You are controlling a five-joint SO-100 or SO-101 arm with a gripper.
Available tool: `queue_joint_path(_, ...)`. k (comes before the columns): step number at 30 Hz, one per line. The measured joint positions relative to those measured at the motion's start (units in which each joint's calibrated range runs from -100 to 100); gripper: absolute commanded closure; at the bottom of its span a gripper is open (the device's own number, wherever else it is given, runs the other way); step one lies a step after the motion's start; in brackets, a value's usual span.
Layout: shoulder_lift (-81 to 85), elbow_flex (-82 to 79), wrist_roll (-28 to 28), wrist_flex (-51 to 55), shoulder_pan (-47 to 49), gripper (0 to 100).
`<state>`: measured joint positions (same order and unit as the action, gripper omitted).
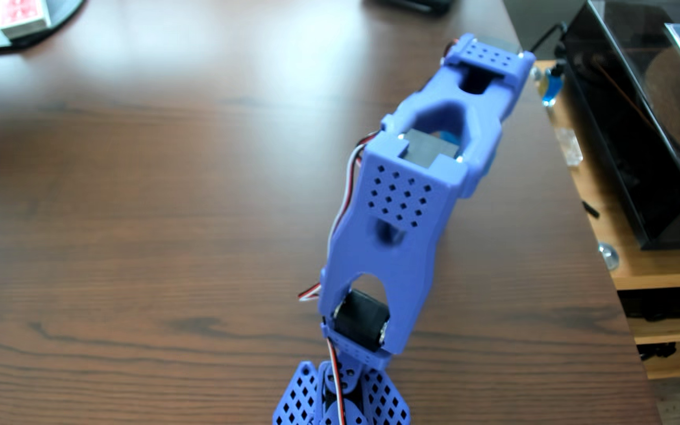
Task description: Grab the blue dice
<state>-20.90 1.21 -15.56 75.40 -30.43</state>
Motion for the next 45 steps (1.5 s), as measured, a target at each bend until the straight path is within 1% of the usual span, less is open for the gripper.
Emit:
queue_joint_path(3,0.0,0.2,0.0,0.0,0.0,81)
queue_joint_path(5,0.0,0.2,-0.2,0.0,0.0,79)
queue_joint_path(15,0.0,-2.9,-2.1,0.0,0.0,79)
queue_joint_path(24,0.0,-4.8,-2.1,0.0,0.3,79)
queue_joint_path(31,2.7,-12.7,-2.1,-0.2,3.8,79)
queue_joint_path(38,4.0,-12.9,-2.1,-0.1,4.1,79)
queue_joint_path(45,4.0,-12.9,-2.1,-4.9,2.8,79)
